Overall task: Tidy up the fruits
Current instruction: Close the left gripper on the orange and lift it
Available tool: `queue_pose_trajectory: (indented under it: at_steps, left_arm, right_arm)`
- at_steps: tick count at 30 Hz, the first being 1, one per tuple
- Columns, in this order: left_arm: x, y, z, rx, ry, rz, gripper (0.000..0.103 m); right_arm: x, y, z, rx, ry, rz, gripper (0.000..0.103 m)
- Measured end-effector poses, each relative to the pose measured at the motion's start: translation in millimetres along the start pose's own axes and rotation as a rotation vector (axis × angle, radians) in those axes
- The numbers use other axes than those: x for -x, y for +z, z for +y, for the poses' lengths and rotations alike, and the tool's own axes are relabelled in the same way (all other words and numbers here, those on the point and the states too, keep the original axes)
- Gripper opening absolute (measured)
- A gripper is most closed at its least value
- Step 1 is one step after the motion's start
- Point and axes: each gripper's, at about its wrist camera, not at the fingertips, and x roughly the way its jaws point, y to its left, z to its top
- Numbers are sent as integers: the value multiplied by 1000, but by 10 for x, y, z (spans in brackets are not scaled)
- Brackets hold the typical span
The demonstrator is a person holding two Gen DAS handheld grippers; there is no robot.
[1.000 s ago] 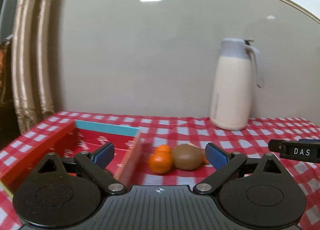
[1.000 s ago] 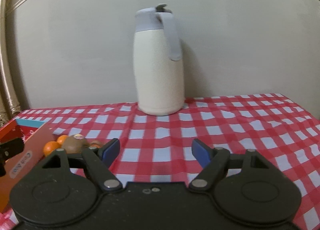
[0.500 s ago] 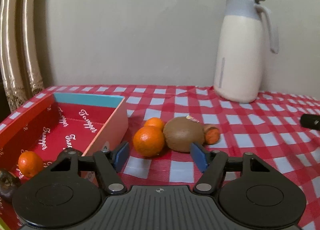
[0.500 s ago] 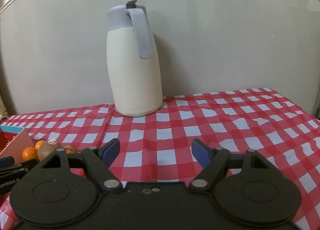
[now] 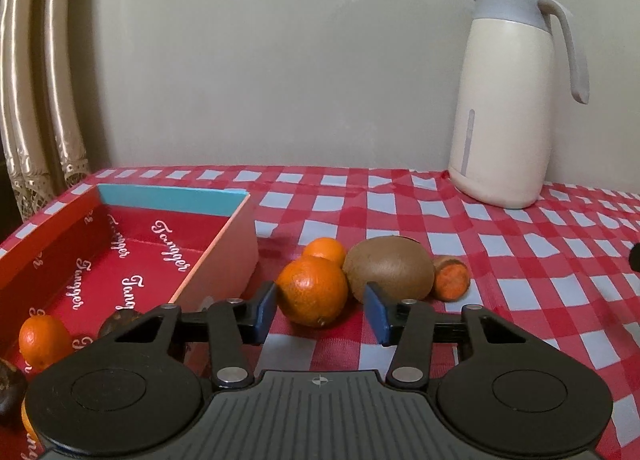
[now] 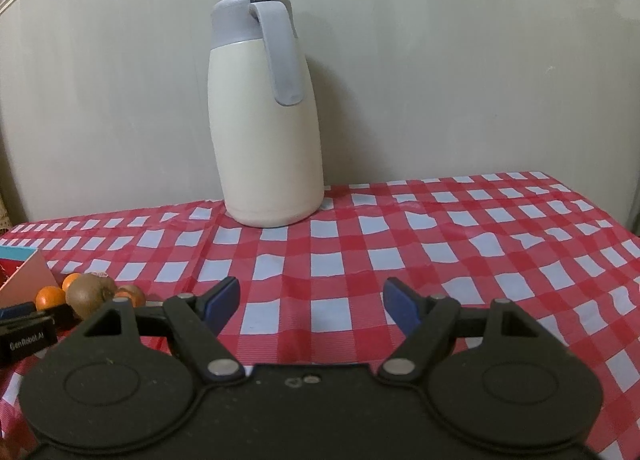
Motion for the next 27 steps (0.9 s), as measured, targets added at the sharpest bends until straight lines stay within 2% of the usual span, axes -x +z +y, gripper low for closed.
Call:
queue_pose_trajectory:
  at_steps: [14,15,18,27]
  left_arm:
    - [-202,59,7,3,6,47,46]
    - [-210,60,10,6,5,49,43]
    - [-212,59,13,3,4,51,42]
    - [115,122,18,-3,-28,-7,42]
  right_arm:
    - [-8,-22,12,7,-3,3,78]
    - [-6,-23,11,7,-3,3,78]
    - [-5,-23,-4,7,-3,3,78]
    - [47,-19,-6,4,6,-8,78]
